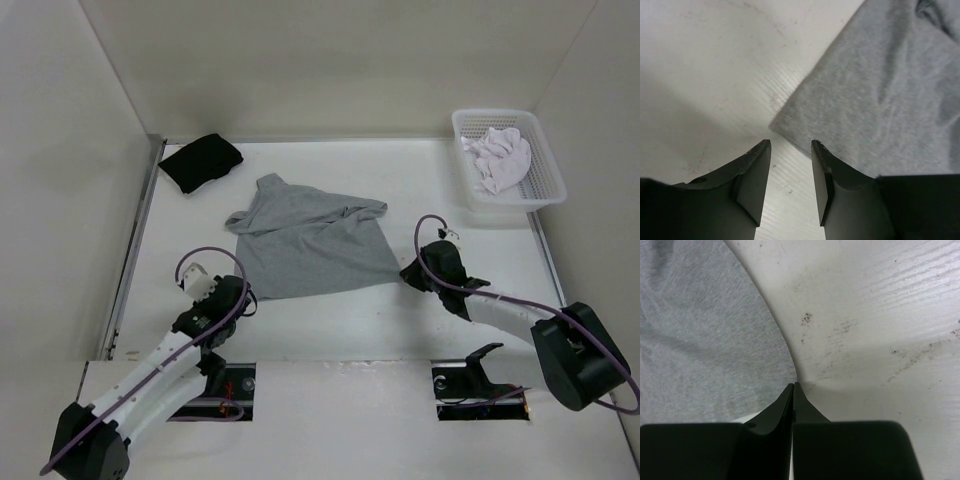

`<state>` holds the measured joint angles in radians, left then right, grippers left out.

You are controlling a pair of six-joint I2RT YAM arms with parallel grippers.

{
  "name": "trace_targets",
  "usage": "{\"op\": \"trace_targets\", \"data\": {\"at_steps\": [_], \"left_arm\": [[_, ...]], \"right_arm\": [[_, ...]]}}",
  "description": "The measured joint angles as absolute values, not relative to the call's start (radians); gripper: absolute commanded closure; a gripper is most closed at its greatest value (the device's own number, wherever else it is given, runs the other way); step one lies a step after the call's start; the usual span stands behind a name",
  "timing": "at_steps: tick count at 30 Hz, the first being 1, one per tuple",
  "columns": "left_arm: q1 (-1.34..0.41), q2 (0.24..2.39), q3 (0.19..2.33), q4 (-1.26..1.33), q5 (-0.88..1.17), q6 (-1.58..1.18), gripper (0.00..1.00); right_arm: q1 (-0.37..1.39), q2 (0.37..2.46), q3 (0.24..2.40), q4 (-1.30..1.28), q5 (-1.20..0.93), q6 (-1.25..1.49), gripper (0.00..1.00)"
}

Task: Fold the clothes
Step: Flatten the tank top out

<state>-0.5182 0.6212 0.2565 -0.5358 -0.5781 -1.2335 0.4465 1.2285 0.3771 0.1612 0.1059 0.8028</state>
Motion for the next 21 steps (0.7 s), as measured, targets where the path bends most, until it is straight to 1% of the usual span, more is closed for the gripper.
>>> {"op": "trace_targets", "data": {"at_steps": [4,9,12,16,18,19,21], "left_arm": [[-0.5,0.694,0.275,-0.558,-0.583,-1.239,0.65],[-0.424,0.741,0.286,-0.555,-0.59,-1.221,0.62],[-0.392,0.789,0.286,-0.508,-0.57,-1.186,0.64],[-0.366,0.822,0.286,-0.424,-0.517,-1.133,0.62],[-0.359,0.83,0.286,-0.397,-0.489,-1.11,0.63],[-0.357,0.833,0.286,-0.387,-0.477,-1.101,0.67],[-0.353,0.839,0.286,-0.373,-0.451,-1.086,0.79]], "right_arm": [[0.447,1.225,0.375,0.165,0.105,0.805,0.98],[0.447,1.217,0.373,0.167,0.105,0.805,0.98],[0.447,1.217,0.368,0.168,0.105,0.805,0.98],[0.447,1.217,0.363,0.169,0.105,0.806,0.97],[0.447,1.214,0.362,0.169,0.105,0.808,0.9],[0.447,1.213,0.362,0.169,0.105,0.81,0.84],[0.447,1.209,0.361,0.169,0.105,0.813,0.72]]}}
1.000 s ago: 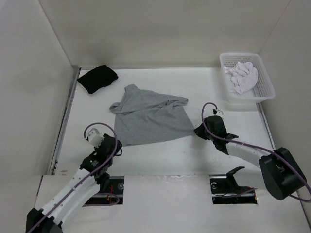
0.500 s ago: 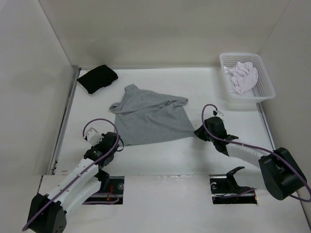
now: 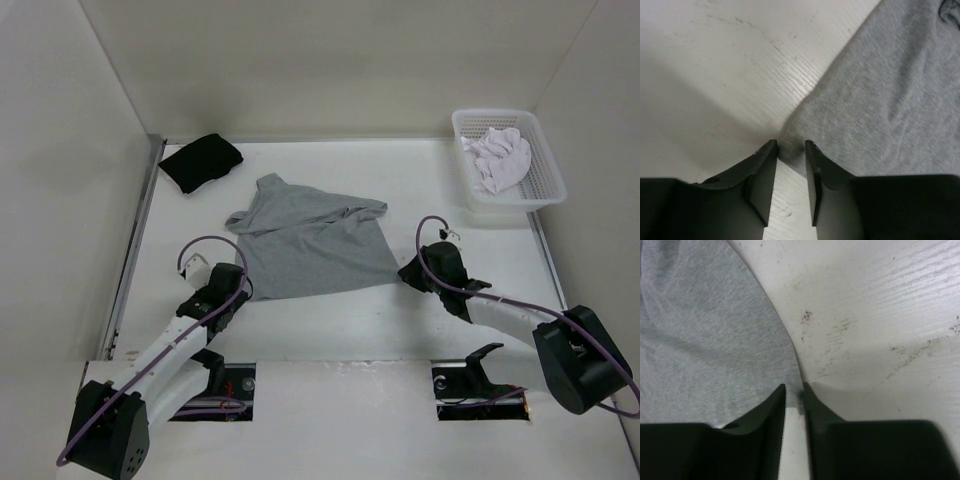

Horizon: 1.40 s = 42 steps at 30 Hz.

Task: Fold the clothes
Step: Flatten the tank top out

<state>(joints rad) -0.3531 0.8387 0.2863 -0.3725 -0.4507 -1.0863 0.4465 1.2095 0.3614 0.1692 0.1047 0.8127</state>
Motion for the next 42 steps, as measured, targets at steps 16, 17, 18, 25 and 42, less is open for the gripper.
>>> {"op": "trace_targets", "data": {"at_steps": [16,17,18,25,42], "left_arm": [[-0.305,0.674,0.282,-0.412,-0.378,-1.0,0.99],[-0.303,0.652,0.282,-0.419,-0.377,-0.993,0.99],[-0.302,0.633,0.282,-0.424,-0.376,-0.986,0.99],[-0.297,0.603,0.283,-0.43,-0.357,-0.953,0.99],[-0.25,0.577,0.295,-0.426,-0.293,-0.908,1.0]], "right_arm": [[0.447,1.166,0.345,0.1,0.104,0.847,0.62],[0.447,1.161,0.345,0.089,0.107,0.849,0.63],[0.448,1.159,0.345,0.08,0.109,0.85,0.63],[0.503,1.206,0.379,0.049,0.122,0.869,0.73],[0.561,1.221,0.4,0.075,0.242,0.904,1.0]]}}
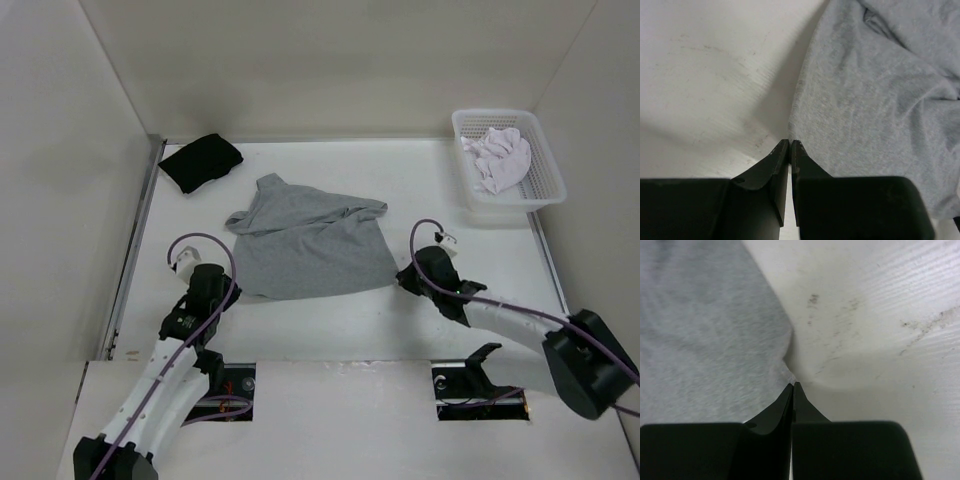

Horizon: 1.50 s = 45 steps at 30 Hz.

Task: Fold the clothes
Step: Flatten the tank top out

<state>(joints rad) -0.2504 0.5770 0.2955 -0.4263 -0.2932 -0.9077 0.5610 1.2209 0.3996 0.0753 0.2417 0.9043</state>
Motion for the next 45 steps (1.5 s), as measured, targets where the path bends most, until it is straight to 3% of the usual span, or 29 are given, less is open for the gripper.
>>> {"op": "trace_targets", "data": {"at_steps": [6,11,19,26,31,38,45], "left_arm": [[-0.262,0.56,0.453,-0.43,-0.286,-0.872,1.0],[-0.287,0.546,0.731,-0.426,-0.287,-0.83,1.0],[-0.302,0.559,1.229,-0.332,-0.309,-0.779,1.0],[-0.295,0.632,1.474,-0.213,-0.311,-0.759,1.0],[-0.284,0.709,1.44,-0.173,-0.33,-0.747,0.99],[-0.213,1.034,1.342,-0.101,-0.345,-0.74,0.99],[-0.167,1.467,1.464,-0.155,-0.307,-0.744,0.99]], "right_arm": [[0.669,0.814,0.437,-0.072,0.33,0.855,1.0],[0.814,0.589,0.764,-0.296,0.487,0.74,1.0],[1.118,0.676,1.476,-0.319,0.742,0.417,1.0],[1.265,0.896,1.845,-0.195,0.818,0.109,1.0],[1.057,0.999,1.821,-0.179,0.762,0.063,1.0],[0.447,1.217,1.716,-0.213,0.35,0.317,1.0],[0.274,1.608,1.88,-0.317,0.122,0.447,1.0]]}}
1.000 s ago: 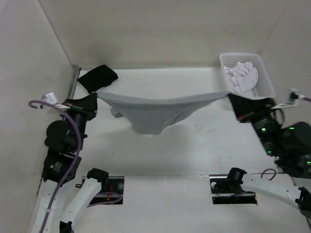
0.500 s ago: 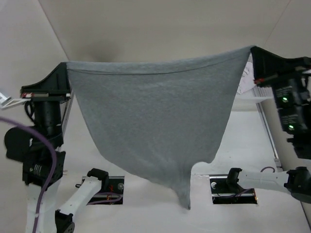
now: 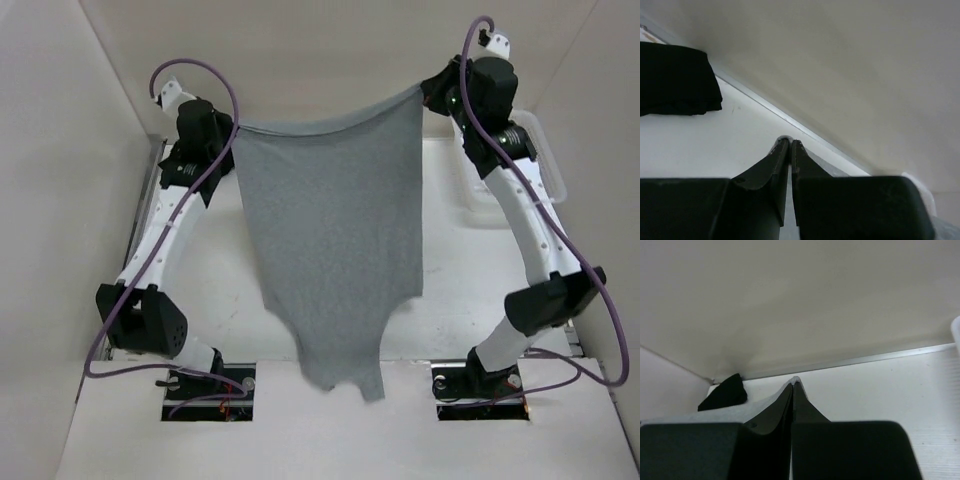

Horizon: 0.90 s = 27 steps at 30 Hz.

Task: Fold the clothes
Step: Flatten the tank top out

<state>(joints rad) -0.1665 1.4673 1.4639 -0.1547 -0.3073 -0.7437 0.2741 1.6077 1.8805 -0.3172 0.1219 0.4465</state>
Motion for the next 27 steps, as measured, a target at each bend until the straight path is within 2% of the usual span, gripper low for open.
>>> {"op": "trace_targets", "data": {"at_steps": [3,8,13,15,19,23,27], "left_arm": [[-0.157,1.521,1.578,-0.186,-0.286,-0.743,0.99],[-0.125,1.492,1.759,-0.158,-0.263,-0.739,0.99],[-0.101,1.387,1.785,-0.132,-0.256,-0.739,0.99],[-0.102,1.346,1.759,-0.113,-0.255,-0.738,0.99],[-0.114,1.239,1.592,-0.079,-0.256,-0.739,0.99],[-0.157,1.055,1.242,-0.049,-0.278,-0.745,0.98],[-0.236,0.807,0.855,-0.099,-0.31,-0.754,0.98]], "right_arm": [[0.256,1.694,2.058,-0.397,0.081,0.467,1.0],[0.242,1.7,2.339,-0.425,0.051,0.484,1.0],[0.242,1.565,2.334,-0.403,0.04,0.493,1.0],[0.241,1.485,2.228,-0.377,0.041,0.495,1.0],[0.239,1.29,1.872,-0.321,0.053,0.498,1.0],[0.29,1.039,1.397,-0.279,0.101,0.514,1.0],[0.45,0.72,0.966,-0.311,0.163,0.559,1.0]]}}
